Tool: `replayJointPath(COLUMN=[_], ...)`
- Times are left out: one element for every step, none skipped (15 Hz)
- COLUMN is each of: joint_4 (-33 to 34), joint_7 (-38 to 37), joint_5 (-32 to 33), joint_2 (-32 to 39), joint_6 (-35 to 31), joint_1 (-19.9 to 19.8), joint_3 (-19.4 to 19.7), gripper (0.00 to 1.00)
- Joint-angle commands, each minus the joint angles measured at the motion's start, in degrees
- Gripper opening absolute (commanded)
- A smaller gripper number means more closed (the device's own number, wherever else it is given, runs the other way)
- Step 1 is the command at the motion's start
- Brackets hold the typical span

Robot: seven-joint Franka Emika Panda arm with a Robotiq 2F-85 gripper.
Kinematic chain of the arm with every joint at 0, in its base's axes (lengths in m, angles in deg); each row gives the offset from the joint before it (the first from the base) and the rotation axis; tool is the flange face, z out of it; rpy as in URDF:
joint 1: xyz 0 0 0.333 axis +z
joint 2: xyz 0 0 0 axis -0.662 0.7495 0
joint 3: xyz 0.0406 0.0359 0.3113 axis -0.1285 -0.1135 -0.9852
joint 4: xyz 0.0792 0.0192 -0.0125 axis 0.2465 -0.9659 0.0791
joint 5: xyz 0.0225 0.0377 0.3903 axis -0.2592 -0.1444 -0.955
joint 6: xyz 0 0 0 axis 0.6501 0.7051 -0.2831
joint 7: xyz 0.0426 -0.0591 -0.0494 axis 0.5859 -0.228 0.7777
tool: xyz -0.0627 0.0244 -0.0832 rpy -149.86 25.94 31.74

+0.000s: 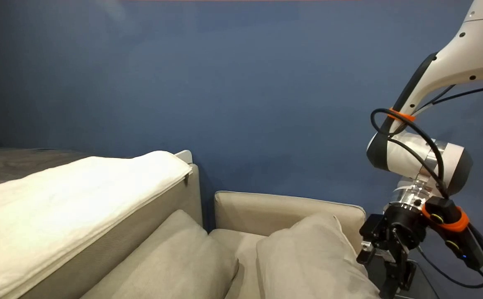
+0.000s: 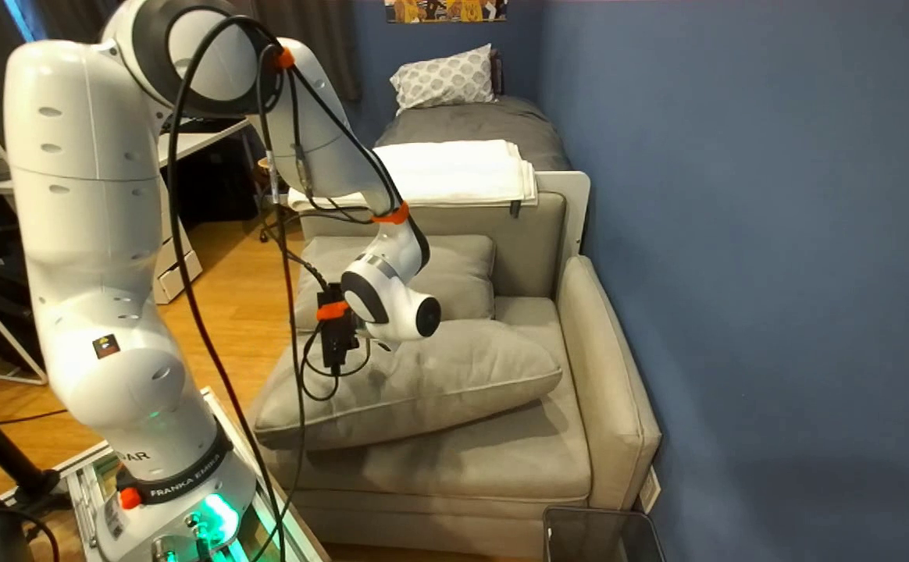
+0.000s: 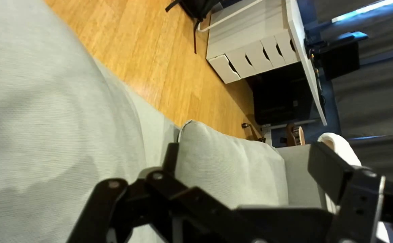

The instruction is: Move the pillow on the right to the left

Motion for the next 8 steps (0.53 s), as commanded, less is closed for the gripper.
replayJointPath(joint_4=[1.7, 1.7, 1.4, 1.3, 1.1, 1.0, 1.5, 2.2], joint_7=[-6.6, -9.5, -13.4, -17.0, -20.8, -24.6, -28.1, -31.6], joint_5=[11.5, 15.2, 19.2, 23.0, 26.8, 30.5, 34.5, 38.3], joint_2=[-1.4, -2.9, -5.0, -7.0, -9.4, -12.1, -14.2, -16.4], joint_6=[-2.0, -2.7, -3.1, -3.5, -3.7, -3.7, -3.1, -2.3], joint_1=[0.7, 0.6, 0.6, 0.5, 0.5, 0.5, 0.4, 0.3], joint_3=[1.2, 1.6, 1.8, 1.9, 1.9, 1.7, 1.3, 0.9], gripper=[1.0, 1.0, 1.0, 1.0, 1.0, 1.0, 1.0, 1.0])
